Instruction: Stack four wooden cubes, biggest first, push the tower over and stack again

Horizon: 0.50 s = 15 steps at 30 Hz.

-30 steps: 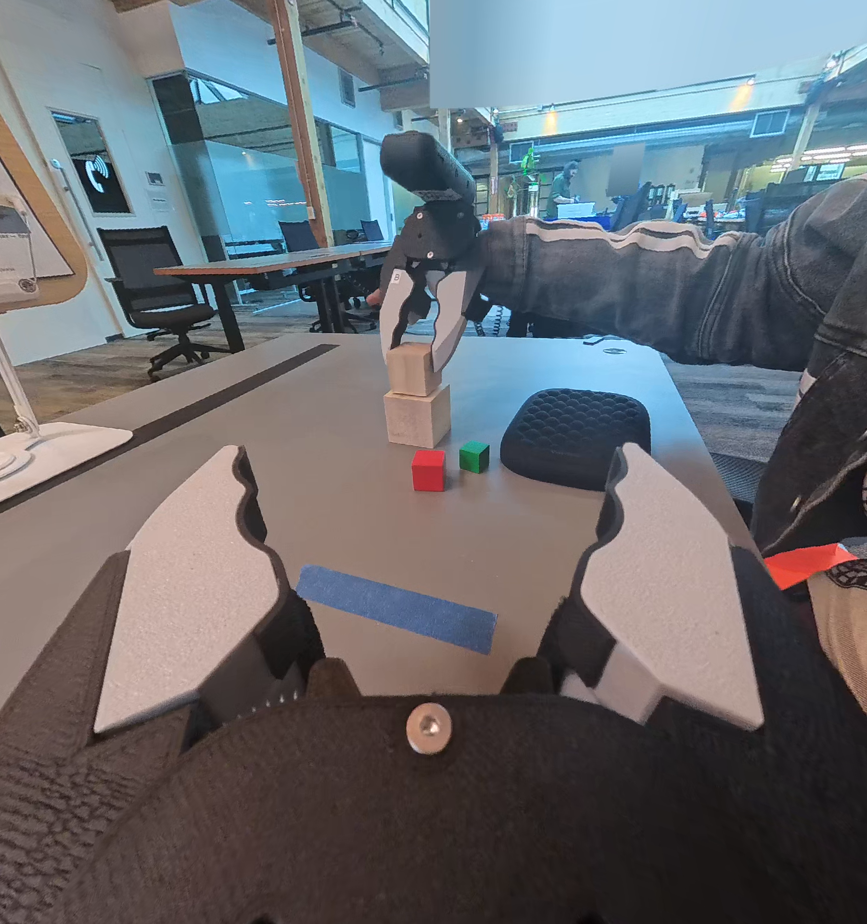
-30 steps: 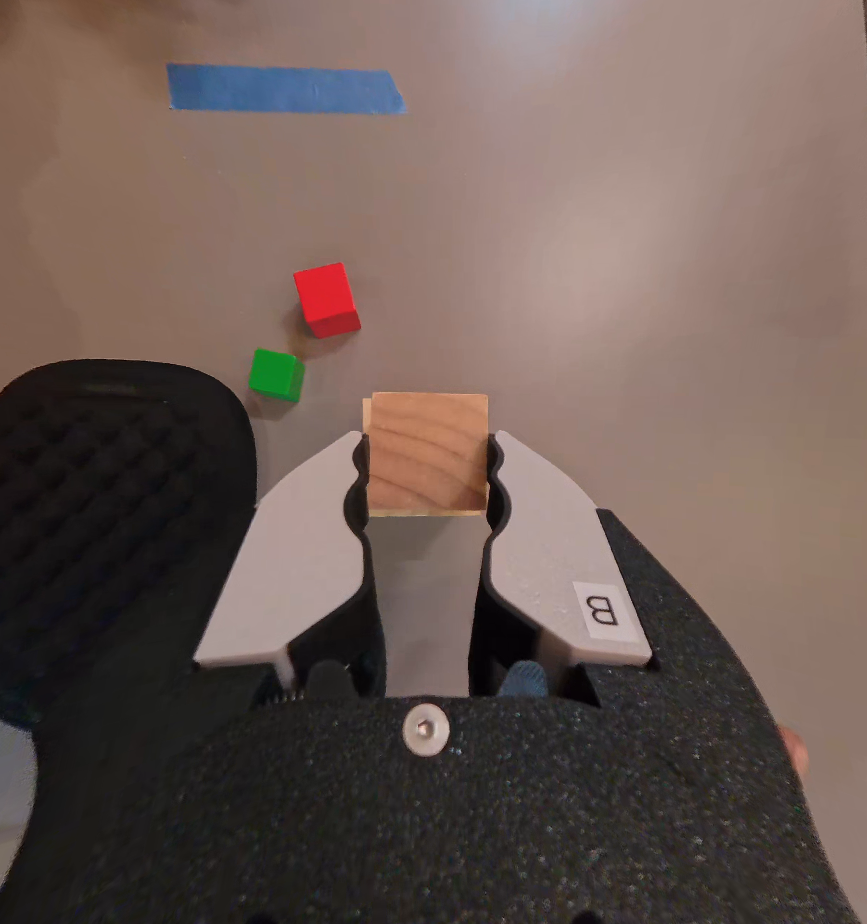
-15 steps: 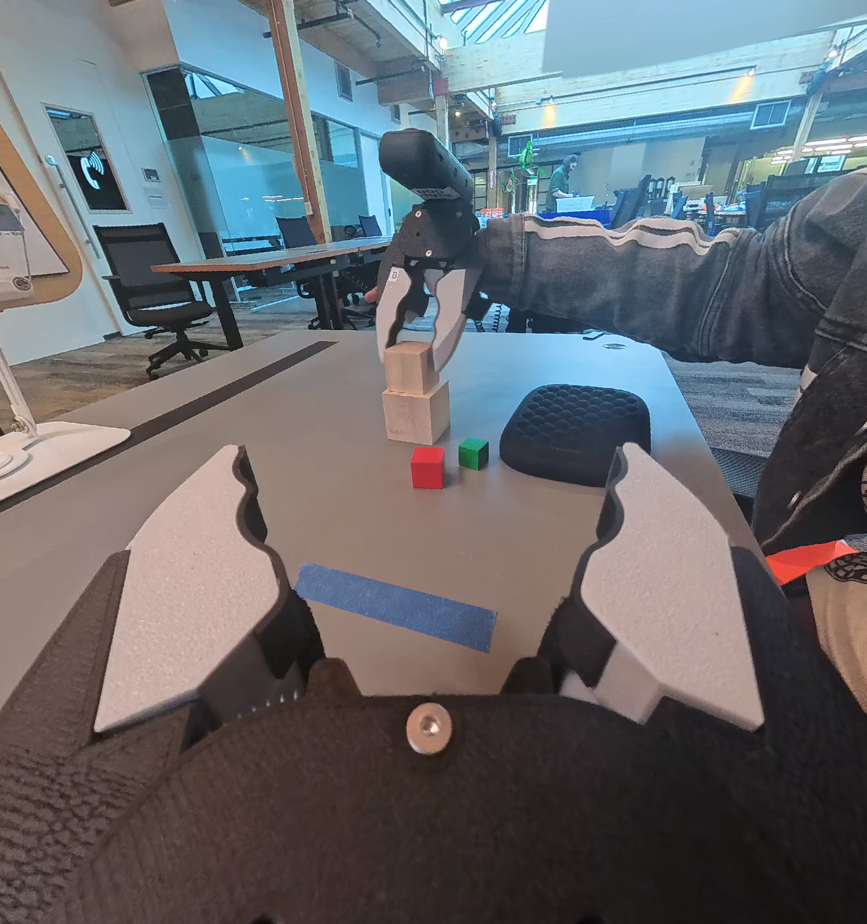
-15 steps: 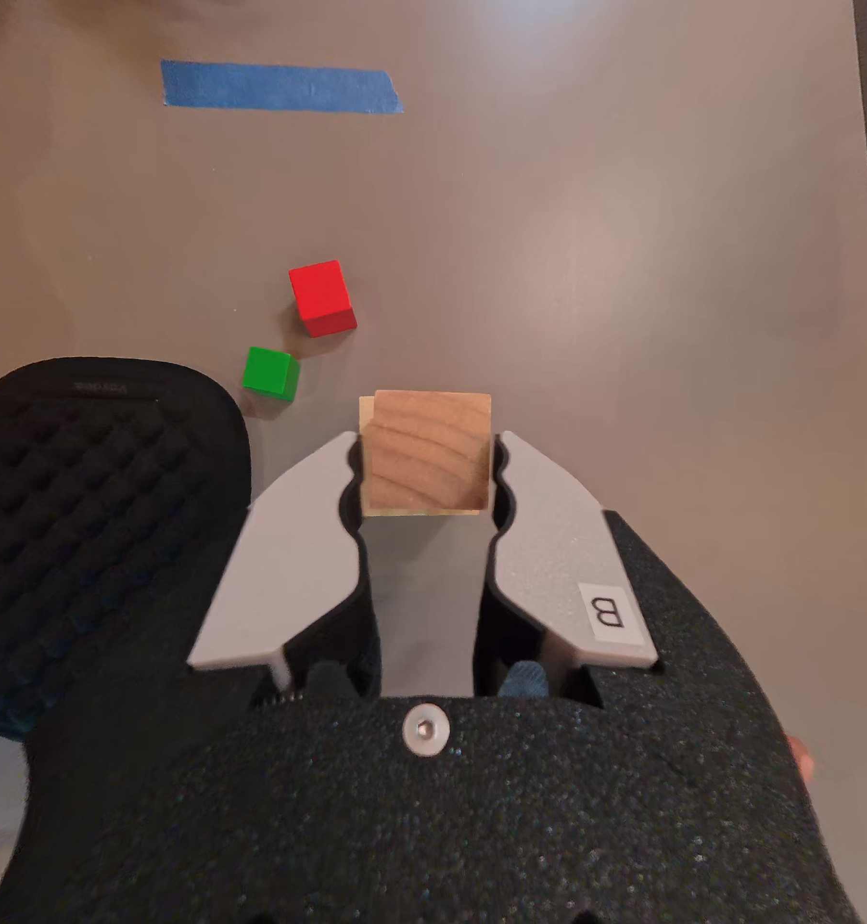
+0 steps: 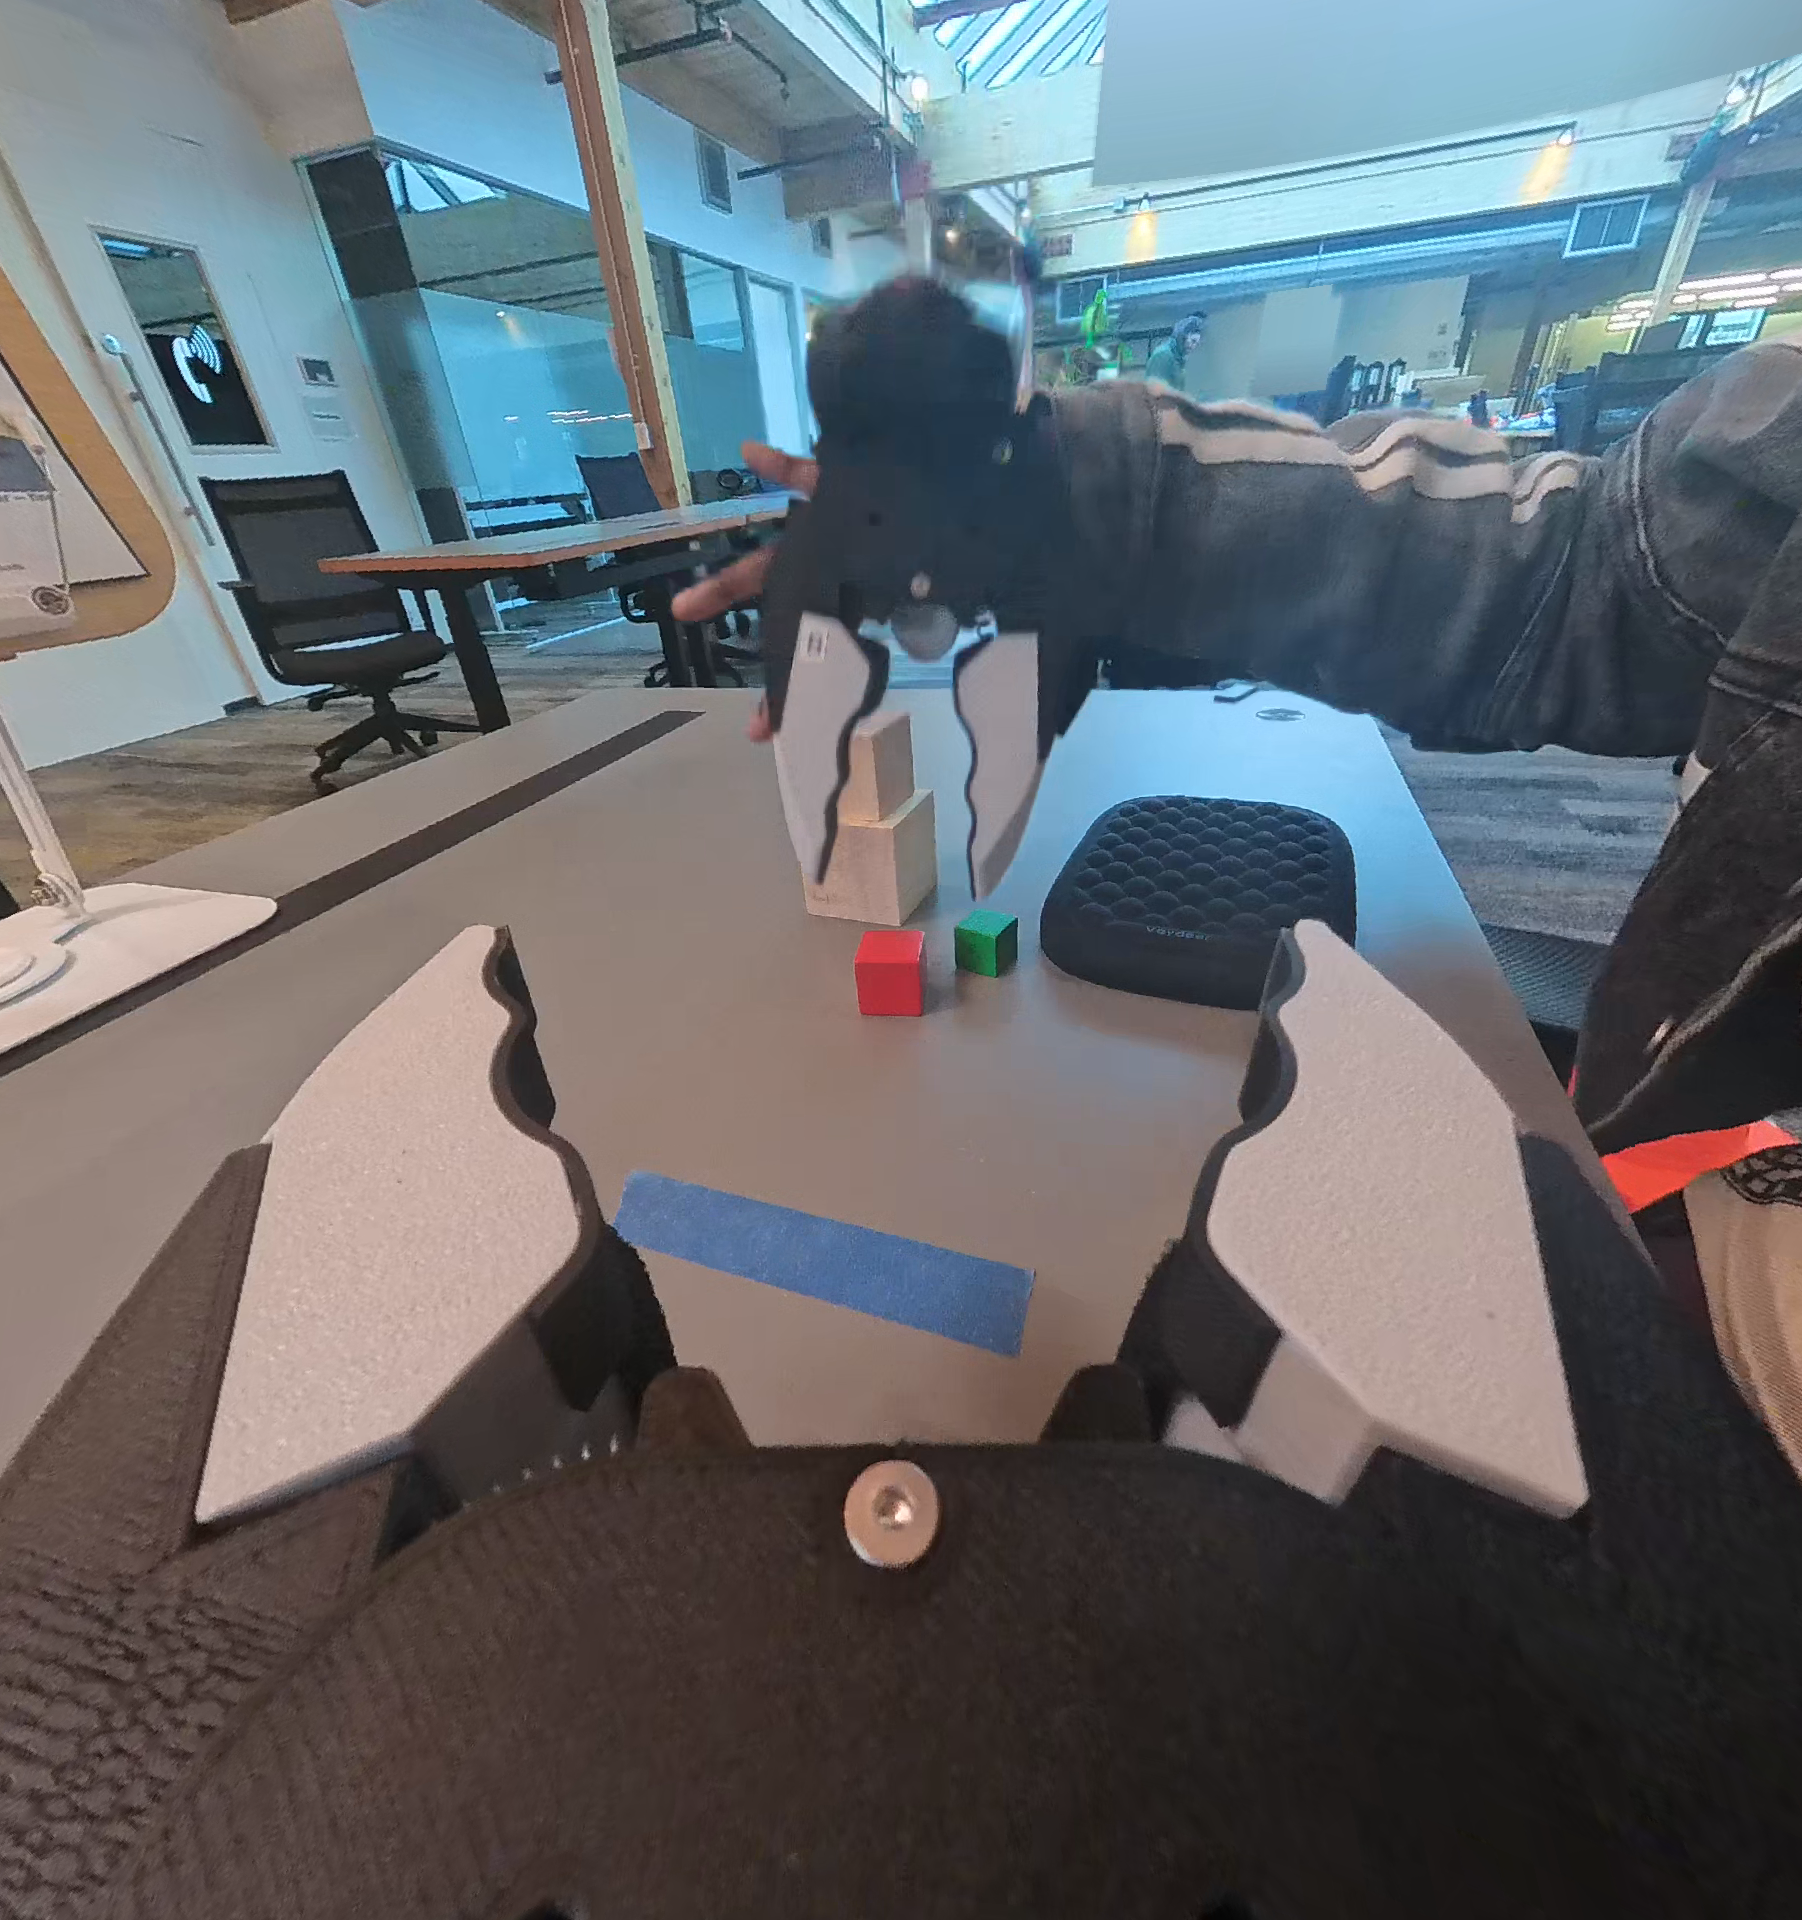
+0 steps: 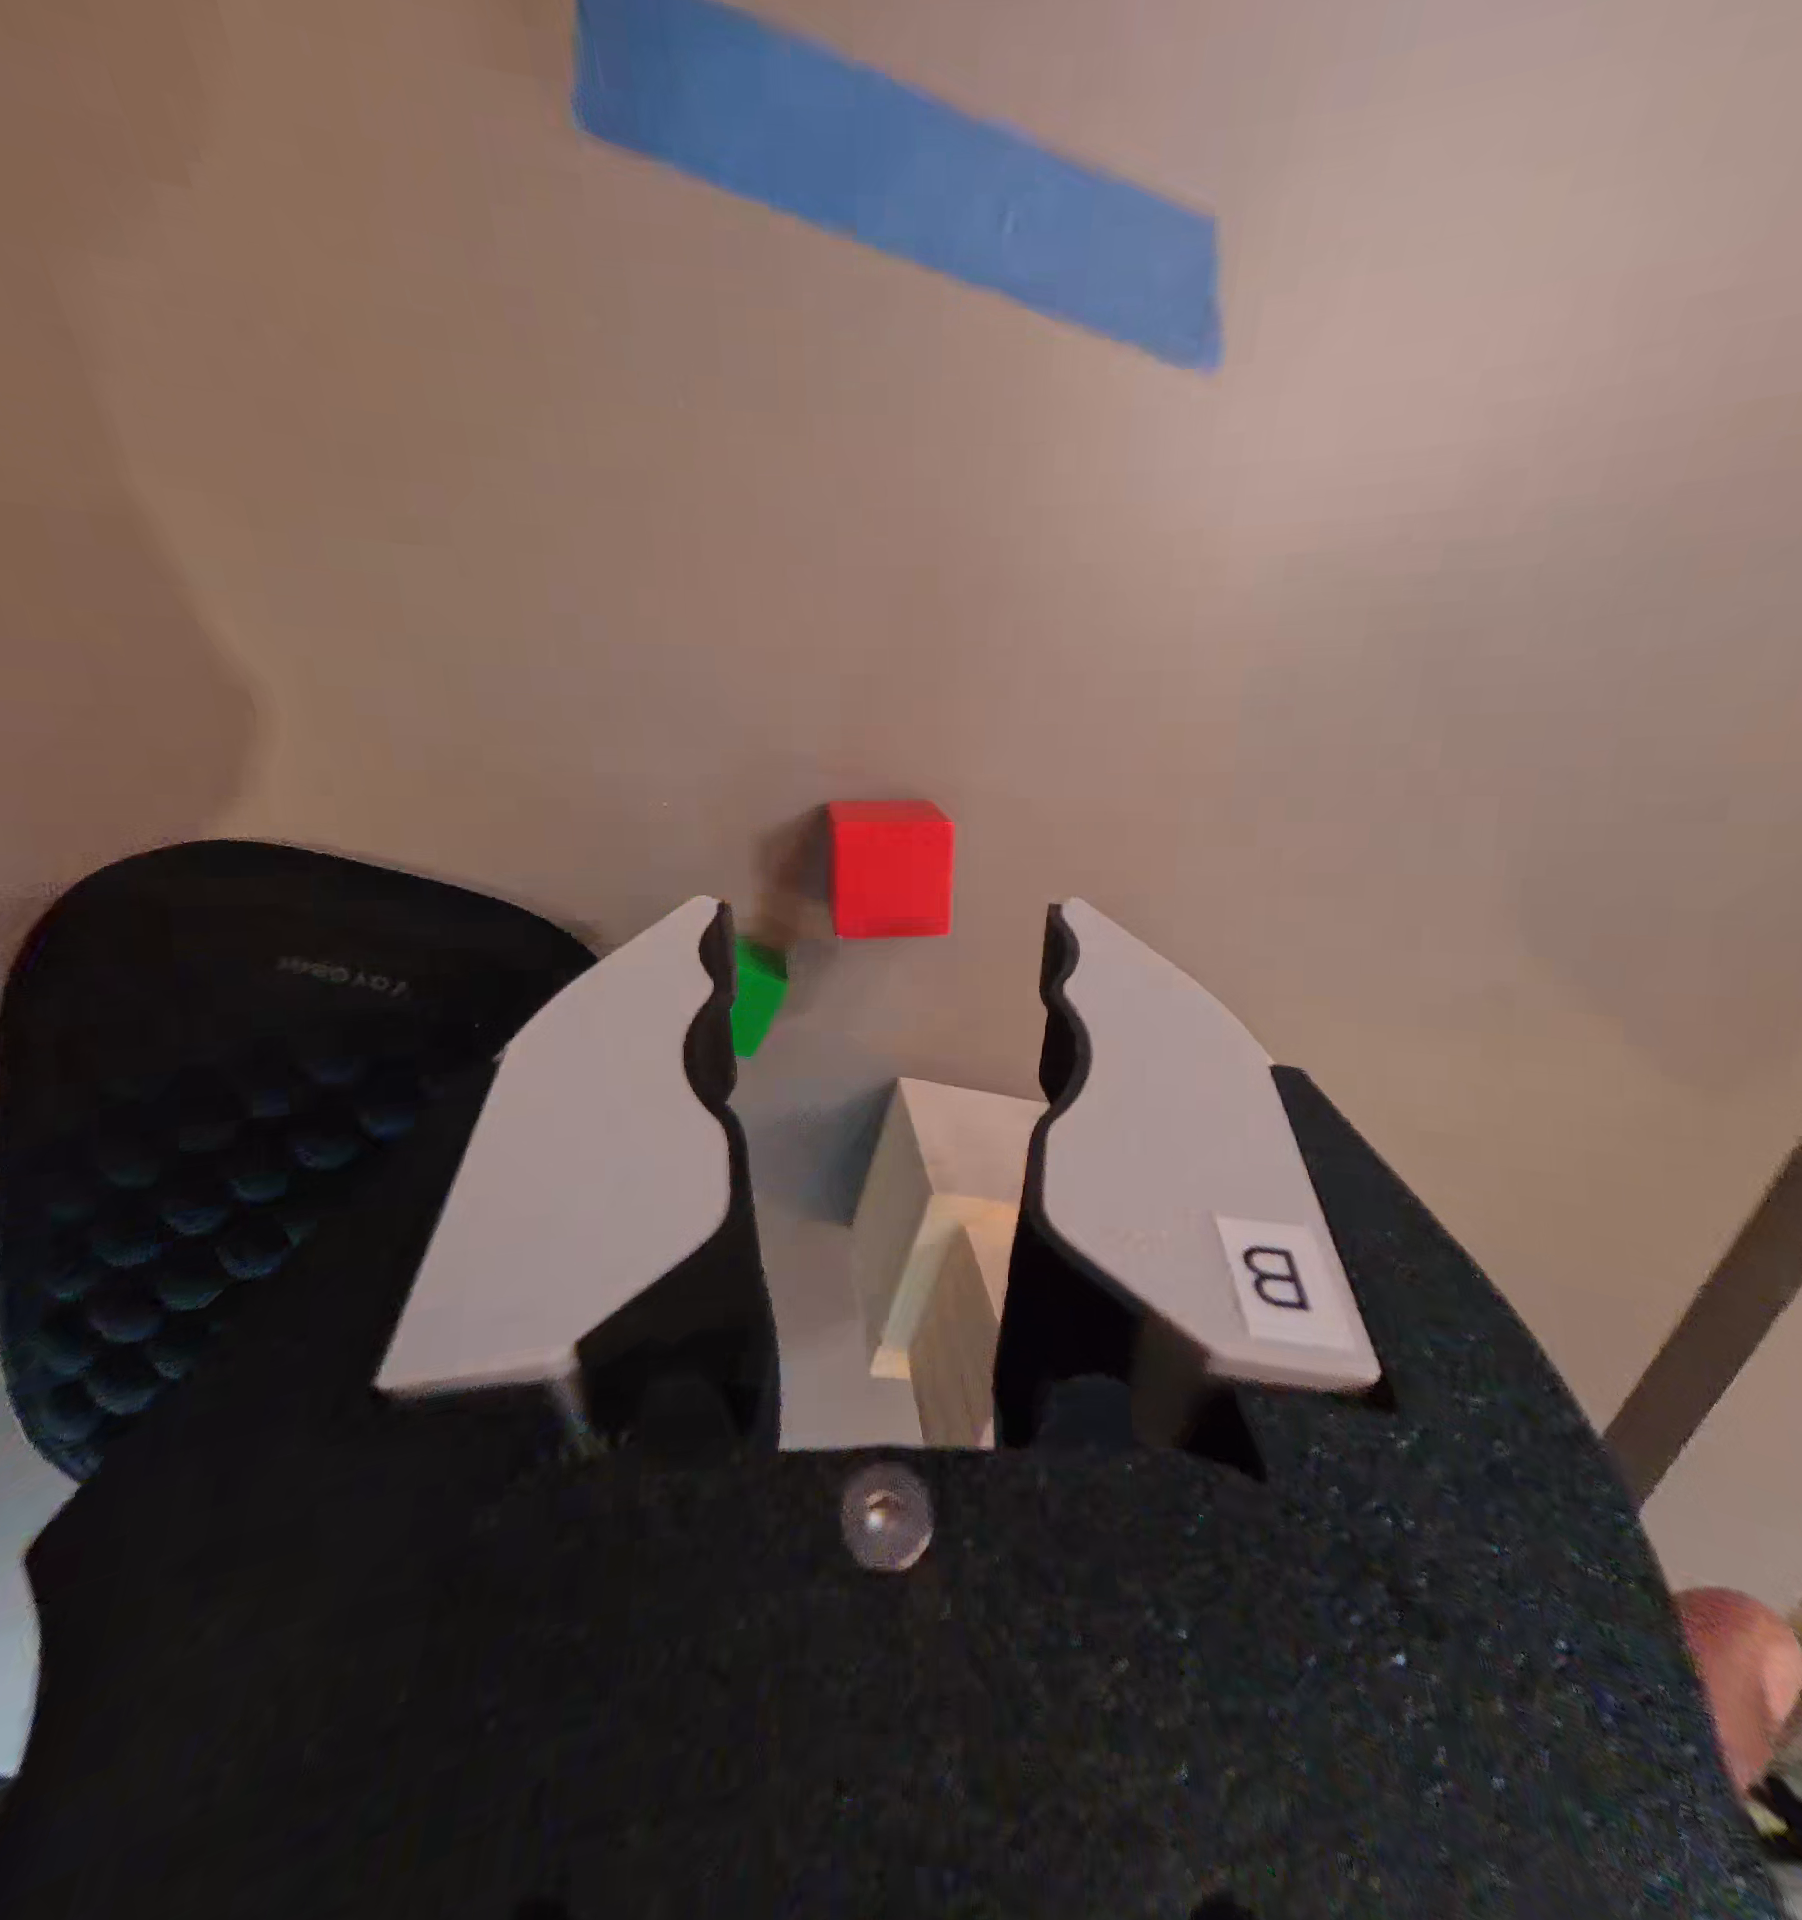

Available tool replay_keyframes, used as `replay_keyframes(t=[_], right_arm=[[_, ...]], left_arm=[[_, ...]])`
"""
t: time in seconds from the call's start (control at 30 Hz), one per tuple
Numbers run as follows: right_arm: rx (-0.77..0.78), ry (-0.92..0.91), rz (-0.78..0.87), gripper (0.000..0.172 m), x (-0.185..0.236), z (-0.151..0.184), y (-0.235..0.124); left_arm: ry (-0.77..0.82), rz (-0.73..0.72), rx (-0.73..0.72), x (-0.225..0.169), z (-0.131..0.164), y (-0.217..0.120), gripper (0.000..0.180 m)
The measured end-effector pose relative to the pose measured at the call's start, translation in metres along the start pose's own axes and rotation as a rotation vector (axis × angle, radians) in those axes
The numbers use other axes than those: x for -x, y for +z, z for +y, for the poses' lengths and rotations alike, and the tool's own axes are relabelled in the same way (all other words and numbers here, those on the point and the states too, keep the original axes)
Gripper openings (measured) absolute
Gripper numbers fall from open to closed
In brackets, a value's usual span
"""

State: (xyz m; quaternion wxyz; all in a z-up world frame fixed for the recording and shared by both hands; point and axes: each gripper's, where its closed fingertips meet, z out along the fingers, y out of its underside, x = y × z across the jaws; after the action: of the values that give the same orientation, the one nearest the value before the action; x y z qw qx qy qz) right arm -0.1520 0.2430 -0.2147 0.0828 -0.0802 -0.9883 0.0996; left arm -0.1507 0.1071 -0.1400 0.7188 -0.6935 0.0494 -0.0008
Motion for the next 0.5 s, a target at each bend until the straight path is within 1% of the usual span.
replay_keyframes(t=[0.07,0.17,0.23,0.27,0.37,0.43,0.5], right_arm=[[0.056,0.009,-0.031,0.053,0.002,0.004,0.016],[0.096,0.014,-0.04,0.046,0.001,0.009,0.03],[0.1,-0.003,-0.022,0.027,-0.001,0.011,0.034],[0.091,-0.008,-0.023,0.027,-0.001,0.01,0.033],[0.026,0.008,-0.016,0.027,-0.002,0.005,0.017],[-0.027,0.029,0.009,0.027,-0.007,0.004,-0.006],[-0.047,0.058,0.052,0.027,-0.015,0.011,-0.035]], left_arm=[[0.007,0.0,0.006,-0.001,0.0,0.0,0.13],[0.014,0.003,0.01,-0.002,0.001,0.0,0.13],[0.015,0.003,0.011,-0.002,0.001,0.0,0.13],[0.015,0.002,0.01,-0.002,0.001,0.0,0.13],[0.01,0.0,0.01,-0.001,0.001,0.0,0.13],[0.007,-0.001,0.008,0.0,0.001,0.0,0.13],[0.005,-0.002,0.008,0.0,0.001,0.0,0.13]])
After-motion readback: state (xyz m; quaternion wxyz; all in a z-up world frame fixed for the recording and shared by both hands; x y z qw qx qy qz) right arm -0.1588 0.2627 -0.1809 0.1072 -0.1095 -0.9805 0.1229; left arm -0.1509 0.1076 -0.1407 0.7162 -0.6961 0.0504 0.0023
